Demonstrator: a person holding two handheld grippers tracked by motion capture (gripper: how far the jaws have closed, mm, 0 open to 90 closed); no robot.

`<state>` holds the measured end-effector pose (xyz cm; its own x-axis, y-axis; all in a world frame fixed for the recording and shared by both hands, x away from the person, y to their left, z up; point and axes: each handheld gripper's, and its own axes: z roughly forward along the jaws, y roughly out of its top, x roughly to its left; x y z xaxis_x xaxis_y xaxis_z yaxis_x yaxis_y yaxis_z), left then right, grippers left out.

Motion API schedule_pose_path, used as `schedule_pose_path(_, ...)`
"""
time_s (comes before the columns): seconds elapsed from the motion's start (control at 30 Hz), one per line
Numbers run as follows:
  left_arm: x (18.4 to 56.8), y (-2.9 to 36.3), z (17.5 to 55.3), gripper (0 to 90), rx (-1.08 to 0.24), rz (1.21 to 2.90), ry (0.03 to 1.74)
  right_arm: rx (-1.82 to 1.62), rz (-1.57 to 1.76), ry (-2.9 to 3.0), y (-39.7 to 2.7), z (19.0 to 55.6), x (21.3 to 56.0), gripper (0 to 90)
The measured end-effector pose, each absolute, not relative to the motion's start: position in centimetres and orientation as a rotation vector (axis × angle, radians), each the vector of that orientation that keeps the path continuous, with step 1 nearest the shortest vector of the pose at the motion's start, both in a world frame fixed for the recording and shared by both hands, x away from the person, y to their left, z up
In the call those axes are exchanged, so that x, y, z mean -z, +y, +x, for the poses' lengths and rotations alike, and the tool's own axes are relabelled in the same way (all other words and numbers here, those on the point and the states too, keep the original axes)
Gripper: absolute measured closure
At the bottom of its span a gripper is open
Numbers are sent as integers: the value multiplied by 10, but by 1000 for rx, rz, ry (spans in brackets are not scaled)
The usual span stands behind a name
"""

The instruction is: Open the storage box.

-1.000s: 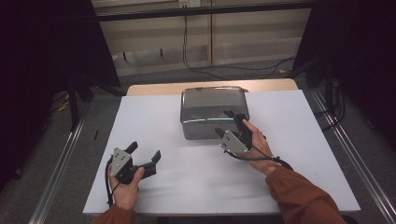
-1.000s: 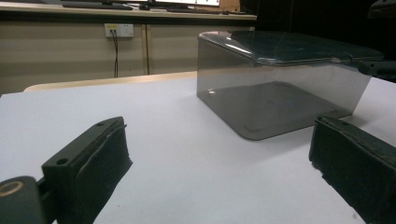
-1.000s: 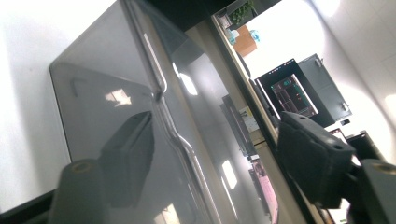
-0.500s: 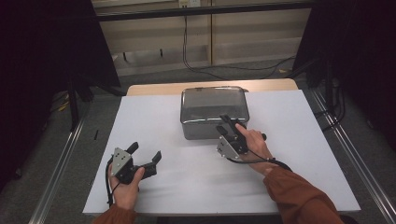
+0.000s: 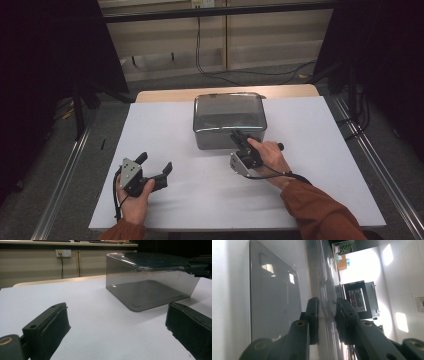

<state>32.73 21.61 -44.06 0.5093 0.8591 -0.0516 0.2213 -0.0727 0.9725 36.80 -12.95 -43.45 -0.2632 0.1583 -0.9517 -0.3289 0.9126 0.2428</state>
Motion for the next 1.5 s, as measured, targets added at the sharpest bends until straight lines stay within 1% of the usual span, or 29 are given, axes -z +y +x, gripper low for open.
schedule_pose_path(0.17, 441, 216, 329, 44, -669, 1597, 976, -468, -133, 1780, -130, 368, 434, 775)
schedule_pose_path(0.4, 441, 215, 330, 45, -637, 1605, 952, -465, -144, 1774, -130, 368, 433, 786)
schedule_pose_path(0.47, 441, 215, 330, 62, -626, 1608, 944, -469, -143, 1772, -130, 368, 432, 790)
schedule_pose_path(0.67, 438, 214, 330, 72, -619, 1610, 921, -492, -127, 1771, -130, 367, 429, 798)
schedule_pose_path(0.73, 438, 216, 332, 95, -586, 1592, 923, -488, -132, 1772, -130, 368, 428, 798)
schedule_pose_path(0.83, 437, 217, 334, 95, -570, 1600, 909, -490, -128, 1769, -130, 368, 428, 797)
schedule_pose_path(0.97, 436, 217, 336, 74, -554, 1602, 893, -503, -119, 1764, -131, 368, 427, 798)
schedule_pose_path(1.2, 429, 211, 336, 47, -586, 1601, 858, -516, -107, 1762, -131, 368, 425, 796)
schedule_pose_path(1.3, 429, 204, 336, 26, -543, 1607, 844, -519, -111, 1762, -132, 368, 424, 796)
schedule_pose_path(1.5, 424, 198, 345, 14, -577, 1595, 816, -529, -100, 1760, -132, 368, 423, 795)
